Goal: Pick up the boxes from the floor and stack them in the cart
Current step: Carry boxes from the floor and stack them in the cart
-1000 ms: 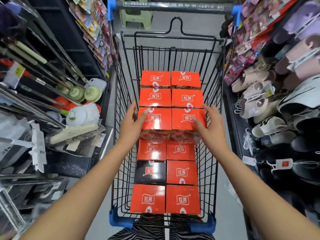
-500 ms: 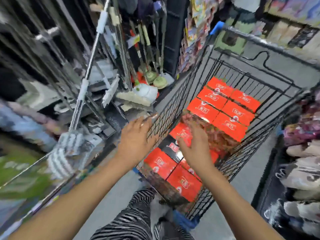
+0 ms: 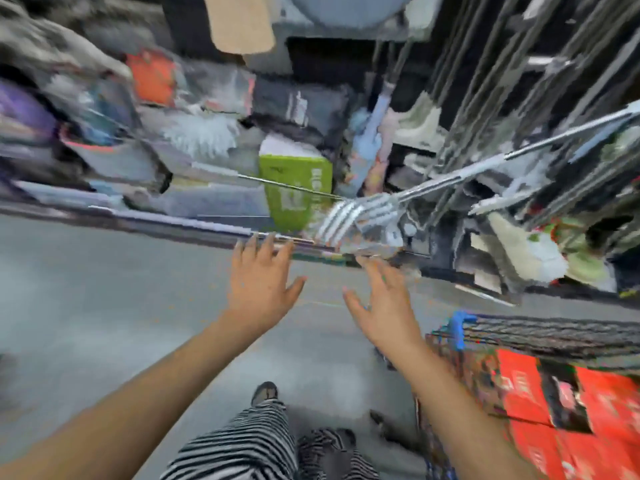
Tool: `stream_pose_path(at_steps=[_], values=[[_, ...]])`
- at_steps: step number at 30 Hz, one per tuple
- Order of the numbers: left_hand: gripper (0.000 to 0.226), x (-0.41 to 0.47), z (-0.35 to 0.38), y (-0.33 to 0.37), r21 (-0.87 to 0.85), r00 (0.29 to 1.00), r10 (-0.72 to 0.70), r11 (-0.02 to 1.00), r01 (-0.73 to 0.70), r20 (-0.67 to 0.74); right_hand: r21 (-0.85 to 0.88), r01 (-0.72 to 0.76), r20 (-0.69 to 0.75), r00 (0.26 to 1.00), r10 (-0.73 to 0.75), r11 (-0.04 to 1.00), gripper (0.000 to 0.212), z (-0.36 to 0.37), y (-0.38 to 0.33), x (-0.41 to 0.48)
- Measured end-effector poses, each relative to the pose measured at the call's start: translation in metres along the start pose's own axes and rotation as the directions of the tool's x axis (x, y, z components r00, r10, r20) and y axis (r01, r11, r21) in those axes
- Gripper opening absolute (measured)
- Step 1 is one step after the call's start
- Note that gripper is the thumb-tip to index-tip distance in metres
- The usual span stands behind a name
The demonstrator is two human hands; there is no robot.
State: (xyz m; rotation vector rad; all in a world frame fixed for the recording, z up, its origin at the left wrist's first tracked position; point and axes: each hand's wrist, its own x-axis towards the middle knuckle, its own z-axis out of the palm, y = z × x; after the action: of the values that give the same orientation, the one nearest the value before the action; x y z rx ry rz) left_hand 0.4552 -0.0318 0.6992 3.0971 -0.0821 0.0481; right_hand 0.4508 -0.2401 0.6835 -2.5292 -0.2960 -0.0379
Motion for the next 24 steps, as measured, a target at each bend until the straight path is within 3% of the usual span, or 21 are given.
stream_pose_path(at_steps=[4,9,15,24], values=[[0.063,-0.047,0.001,-0.101,-0.009,0.961,-0.274,0.962,0.274,-0.037,-0.051,0.214,0.131,0.97,-0.206,0.975,0.056,0.054,-0.079,0.037],[0.061,-0.113,0.004,-0.227,0.009,0.853,-0.517,0.855,0.519,-0.072,-0.081,0.437,0.328,0.86,-0.39,0.896,0.06,0.141,-0.193,0.065],[0.062,-0.192,0.009,-0.371,0.036,0.653,-0.755,0.652,0.757,-0.069,-0.129,0.662,0.458,0.7,-0.547,0.739,0.056,0.257,-0.342,0.084],[0.059,-0.29,0.018,-0.502,0.015,0.365,-0.931,0.365,0.931,-0.021,-0.109,0.866,0.606,0.447,-0.658,0.489,0.054,0.381,-0.512,0.074]])
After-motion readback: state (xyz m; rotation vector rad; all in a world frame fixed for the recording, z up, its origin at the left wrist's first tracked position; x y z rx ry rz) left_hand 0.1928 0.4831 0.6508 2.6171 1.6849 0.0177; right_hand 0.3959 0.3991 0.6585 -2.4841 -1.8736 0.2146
